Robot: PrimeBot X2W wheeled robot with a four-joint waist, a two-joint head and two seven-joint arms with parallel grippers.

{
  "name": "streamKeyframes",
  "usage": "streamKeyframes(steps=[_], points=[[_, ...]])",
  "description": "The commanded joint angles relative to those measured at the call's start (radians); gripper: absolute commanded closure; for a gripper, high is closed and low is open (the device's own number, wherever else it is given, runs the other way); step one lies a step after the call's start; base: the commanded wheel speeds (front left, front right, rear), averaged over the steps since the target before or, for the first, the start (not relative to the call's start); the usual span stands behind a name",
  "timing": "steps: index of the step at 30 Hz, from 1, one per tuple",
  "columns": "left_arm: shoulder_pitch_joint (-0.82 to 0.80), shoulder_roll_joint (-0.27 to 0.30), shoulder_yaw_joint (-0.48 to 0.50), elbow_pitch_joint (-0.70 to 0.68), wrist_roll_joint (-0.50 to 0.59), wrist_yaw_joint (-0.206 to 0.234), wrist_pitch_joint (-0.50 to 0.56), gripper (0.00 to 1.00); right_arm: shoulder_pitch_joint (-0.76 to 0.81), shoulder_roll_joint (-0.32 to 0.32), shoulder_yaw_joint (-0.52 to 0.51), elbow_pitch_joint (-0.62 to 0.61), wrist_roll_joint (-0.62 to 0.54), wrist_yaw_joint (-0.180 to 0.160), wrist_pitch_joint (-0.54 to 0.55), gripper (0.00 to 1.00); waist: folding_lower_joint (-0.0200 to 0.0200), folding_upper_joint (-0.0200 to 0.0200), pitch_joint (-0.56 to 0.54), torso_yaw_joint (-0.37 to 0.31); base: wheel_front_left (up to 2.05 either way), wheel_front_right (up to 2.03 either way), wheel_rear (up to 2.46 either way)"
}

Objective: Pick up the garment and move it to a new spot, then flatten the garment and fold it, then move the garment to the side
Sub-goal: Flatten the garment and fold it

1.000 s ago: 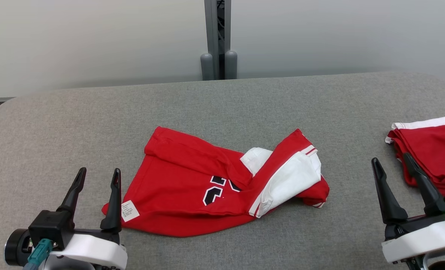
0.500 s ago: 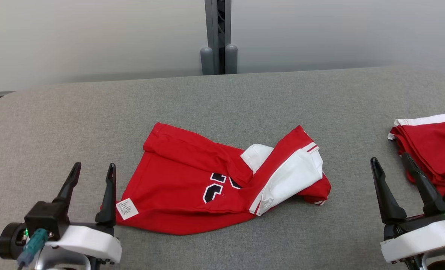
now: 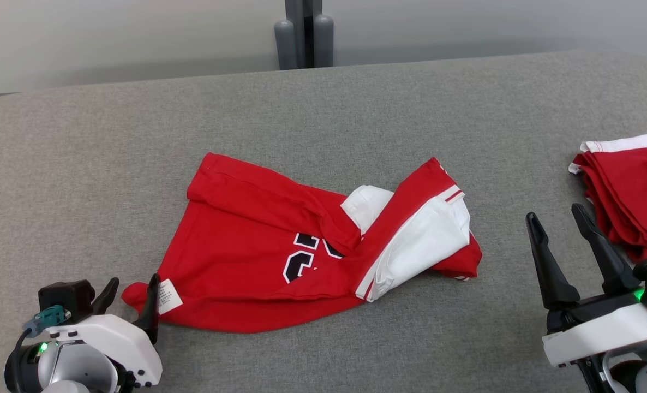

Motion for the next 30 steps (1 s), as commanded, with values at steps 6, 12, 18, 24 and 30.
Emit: streamKeyframes(steps=[6, 12, 18, 24, 30], points=[[-0.039, -0.005, 0.012, 0.063, -0.037, -0.022, 0.001, 0.27, -0.028, -0.008, 0.007, 0.020, 0.003, 0.000, -0.019, 0.00, 0.0000, 0.0000, 0.020, -0.010, 0.00, 0.00, 0.00], [-0.027, -0.014, 0.009, 0.081, -0.065, -0.034, 0.013, 1.00, -0.032, -0.009, -0.002, 0.027, 0.004, 0.000, -0.021, 0.00, 0.0000, 0.0000, 0.024, -0.003, 0.00, 0.00, 0.00], [-0.039, -0.012, 0.010, 0.079, -0.058, -0.032, -0.017, 1.00, -0.045, -0.011, -0.004, 0.024, 0.008, 0.000, -0.026, 0.00, 0.0000, 0.0000, 0.024, 0.009, 0.00, 0.00, 0.00], [-0.055, -0.008, 0.023, 0.042, -0.044, -0.021, -0.074, 1.00, -0.050, -0.013, -0.012, 0.020, 0.003, 0.000, -0.033, 0.00, 0.0000, 0.0000, 0.015, 0.017, 0.00, 0.00, 0.00], [-0.044, 0.002, 0.018, -0.046, -0.025, -0.001, -0.079, 1.00, -0.074, -0.030, -0.009, 0.015, 0.009, 0.000, -0.020, 0.00, 0.0000, 0.0000, 0.005, 0.023, 0.00, 0.00, 0.00]])
